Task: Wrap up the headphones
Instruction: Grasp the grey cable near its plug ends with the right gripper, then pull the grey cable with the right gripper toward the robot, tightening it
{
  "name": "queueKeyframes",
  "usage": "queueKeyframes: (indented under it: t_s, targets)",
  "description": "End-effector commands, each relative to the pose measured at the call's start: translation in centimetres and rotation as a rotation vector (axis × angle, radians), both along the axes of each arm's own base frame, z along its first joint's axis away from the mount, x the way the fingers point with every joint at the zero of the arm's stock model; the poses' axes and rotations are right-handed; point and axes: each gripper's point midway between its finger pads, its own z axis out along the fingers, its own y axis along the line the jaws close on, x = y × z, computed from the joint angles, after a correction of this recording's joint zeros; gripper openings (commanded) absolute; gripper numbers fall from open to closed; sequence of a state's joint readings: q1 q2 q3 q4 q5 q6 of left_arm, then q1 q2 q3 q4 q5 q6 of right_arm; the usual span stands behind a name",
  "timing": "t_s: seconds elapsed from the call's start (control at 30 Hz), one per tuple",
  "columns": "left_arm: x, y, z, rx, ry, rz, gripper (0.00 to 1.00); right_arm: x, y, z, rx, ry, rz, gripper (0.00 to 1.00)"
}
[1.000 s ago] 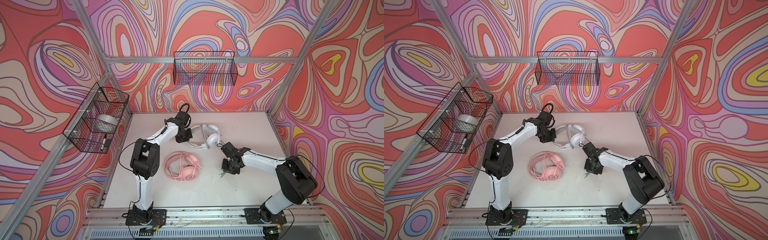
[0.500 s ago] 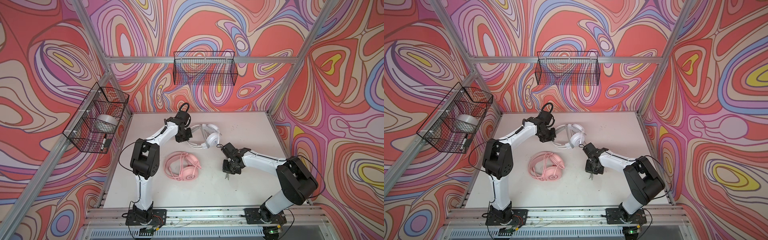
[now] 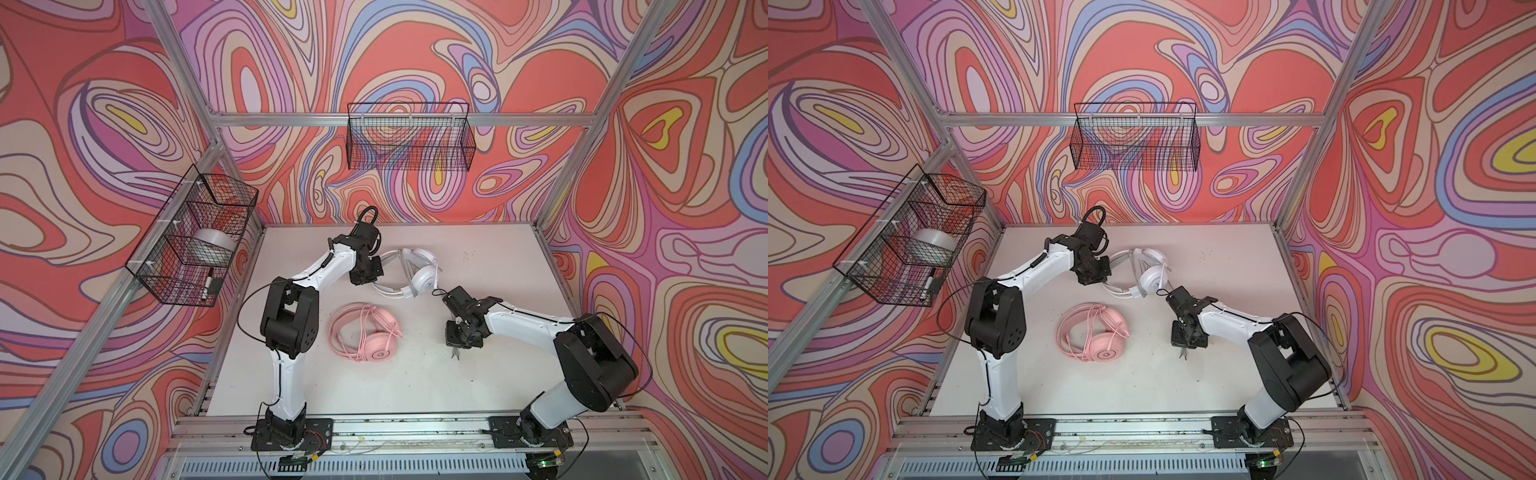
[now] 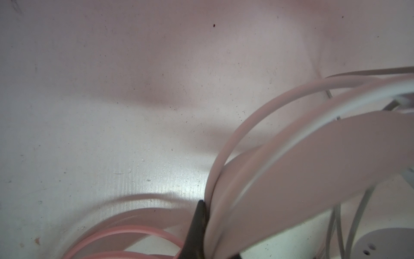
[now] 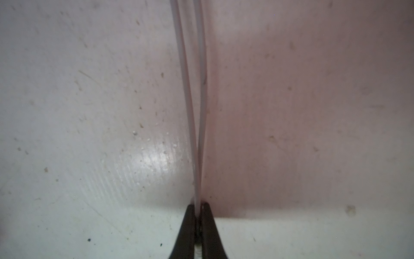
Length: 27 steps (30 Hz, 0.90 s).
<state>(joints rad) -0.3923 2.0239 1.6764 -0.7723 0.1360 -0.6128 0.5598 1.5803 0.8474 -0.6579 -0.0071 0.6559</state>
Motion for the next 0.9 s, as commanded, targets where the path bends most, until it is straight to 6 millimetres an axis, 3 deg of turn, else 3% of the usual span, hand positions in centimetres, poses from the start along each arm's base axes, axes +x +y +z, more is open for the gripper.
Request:
queueKeyframes:
  t_s: [0.0, 0.43, 0.87]
  targets:
    - [0.5, 0.0, 1.7, -0.027, -0.05, 0.003, 0.0, -1.8, -1.8, -1.1, -0.084, 0.04, 0.041, 0.0]
    - [0.8, 0.1, 2.0, -0.023, -0.06, 0.02, 0.0, -0.8, -0.6, 2.1, -0.022, -0.063, 0.175, 0.0]
    - [1.2, 0.0, 2.0, -0.028, -0.066, 0.028, 0.0, -0.4, 3.3, 6.7, 0.129, -0.105, 0.4, 0.0]
